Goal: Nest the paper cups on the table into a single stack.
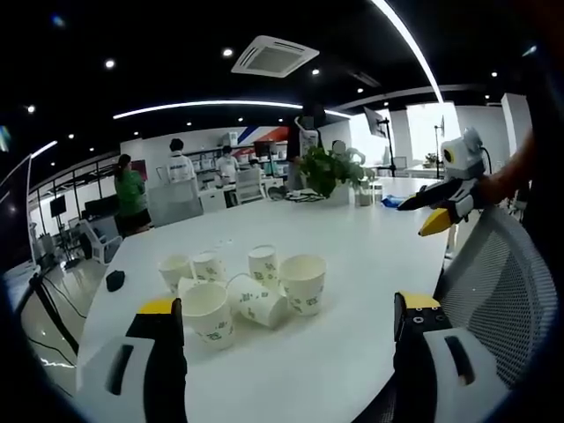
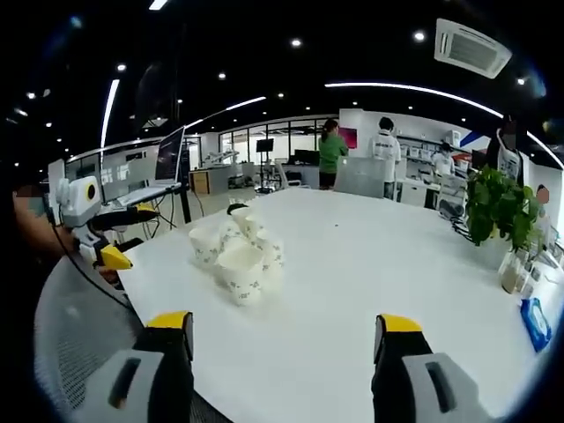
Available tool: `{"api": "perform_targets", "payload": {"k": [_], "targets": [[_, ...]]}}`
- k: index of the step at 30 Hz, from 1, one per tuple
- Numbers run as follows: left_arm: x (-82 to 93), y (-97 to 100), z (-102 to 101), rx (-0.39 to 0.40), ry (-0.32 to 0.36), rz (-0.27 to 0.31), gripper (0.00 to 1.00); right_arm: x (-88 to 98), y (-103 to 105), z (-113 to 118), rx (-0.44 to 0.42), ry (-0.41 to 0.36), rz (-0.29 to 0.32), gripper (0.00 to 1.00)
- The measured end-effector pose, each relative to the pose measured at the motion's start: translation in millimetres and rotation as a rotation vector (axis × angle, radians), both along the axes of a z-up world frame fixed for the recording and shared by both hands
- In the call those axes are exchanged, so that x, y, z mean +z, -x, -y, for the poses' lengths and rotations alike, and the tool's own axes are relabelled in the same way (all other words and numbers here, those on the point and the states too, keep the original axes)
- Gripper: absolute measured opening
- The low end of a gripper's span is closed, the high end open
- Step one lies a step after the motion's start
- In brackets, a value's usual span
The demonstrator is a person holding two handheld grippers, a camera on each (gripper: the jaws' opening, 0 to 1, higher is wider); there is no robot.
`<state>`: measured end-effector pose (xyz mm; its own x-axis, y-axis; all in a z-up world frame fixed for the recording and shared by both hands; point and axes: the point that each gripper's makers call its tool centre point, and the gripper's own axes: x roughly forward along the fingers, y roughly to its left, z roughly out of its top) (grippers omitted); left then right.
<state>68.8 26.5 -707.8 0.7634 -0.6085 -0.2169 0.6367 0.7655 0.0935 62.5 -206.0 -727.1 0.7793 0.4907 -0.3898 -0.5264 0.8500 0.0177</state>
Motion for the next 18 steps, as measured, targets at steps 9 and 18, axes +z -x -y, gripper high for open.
{"api": "perform_targets", "payload": {"k": [9,18], "targets": [[0.1,-0.5,-2,0.004,0.002,0.006,0.99,28.3,-15,-10,-0.001,-0.031,0.039,0.81],[-0.8,-0.6,-3,0.006,-0.003,0.008,0.99,38.3,-33,-23,0.002,-0.065,0.027,0.78]]}}
